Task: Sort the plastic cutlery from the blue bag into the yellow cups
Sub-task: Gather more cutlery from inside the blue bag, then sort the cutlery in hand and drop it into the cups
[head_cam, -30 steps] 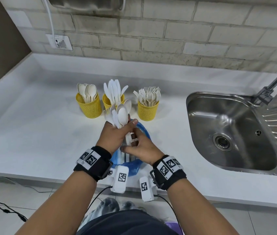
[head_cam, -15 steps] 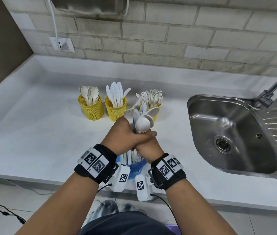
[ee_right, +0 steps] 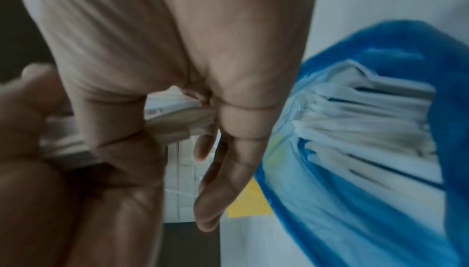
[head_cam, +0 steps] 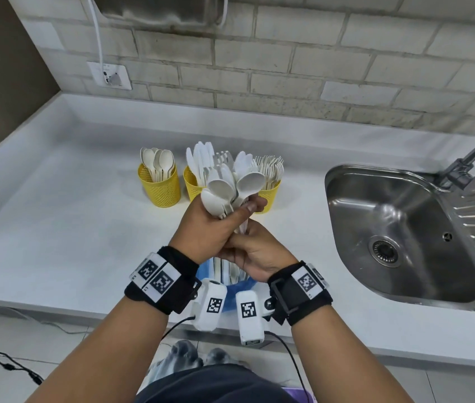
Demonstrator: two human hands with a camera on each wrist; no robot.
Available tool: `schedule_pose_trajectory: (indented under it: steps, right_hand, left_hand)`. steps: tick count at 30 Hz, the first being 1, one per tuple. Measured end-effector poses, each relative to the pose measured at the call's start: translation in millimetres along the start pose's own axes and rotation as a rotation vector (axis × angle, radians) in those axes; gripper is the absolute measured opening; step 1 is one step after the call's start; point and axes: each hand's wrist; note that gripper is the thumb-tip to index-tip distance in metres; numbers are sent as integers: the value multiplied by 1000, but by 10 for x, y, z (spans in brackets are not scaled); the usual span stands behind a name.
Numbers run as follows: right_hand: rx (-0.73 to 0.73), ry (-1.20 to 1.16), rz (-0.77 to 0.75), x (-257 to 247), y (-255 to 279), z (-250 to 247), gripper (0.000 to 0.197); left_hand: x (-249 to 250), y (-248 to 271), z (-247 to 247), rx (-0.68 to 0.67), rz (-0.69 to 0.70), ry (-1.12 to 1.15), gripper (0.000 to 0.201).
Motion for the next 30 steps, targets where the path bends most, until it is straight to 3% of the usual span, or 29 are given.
schedule_pose_trajectory:
  steps: [2, 6, 14, 20, 24, 26, 30]
  right_hand:
    - [-63, -115, 4, -35, 2, 27, 55]
    - [-16, -227, 13, -48, -86, 99, 75]
    - [-117, -508, -3, -105, -244, 167, 103]
    - [-114, -462, -15, -175, -382, 322, 69]
    - [21, -354, -43, -227, -501, 376, 59]
    - [93, -298, -114, -313, -539, 410, 60]
    - [93, -42, -391, -633, -502, 554, 55]
  left_hand:
    - [-30, -25, -41, -6, -7, 55, 12]
    - [-39, -47, -92, -52, -26, 81, 12]
    - [-51, -171, -326, -74, -26, 152, 18]
    - [-52, -277, -515, -124, -12, 93, 29]
    - [-30, -333, -752, -127, -12, 15, 13]
    - [5, -342, -881, -160, -1, -37, 12]
    - [54, -346, -1063, -193, -18, -87, 16]
Point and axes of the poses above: each hand's wrist, its own y-axis away from the middle knuckle, its own z-axis out of the palm, x = y × z, and after that the axes turned 4 degrees about z, right-handed
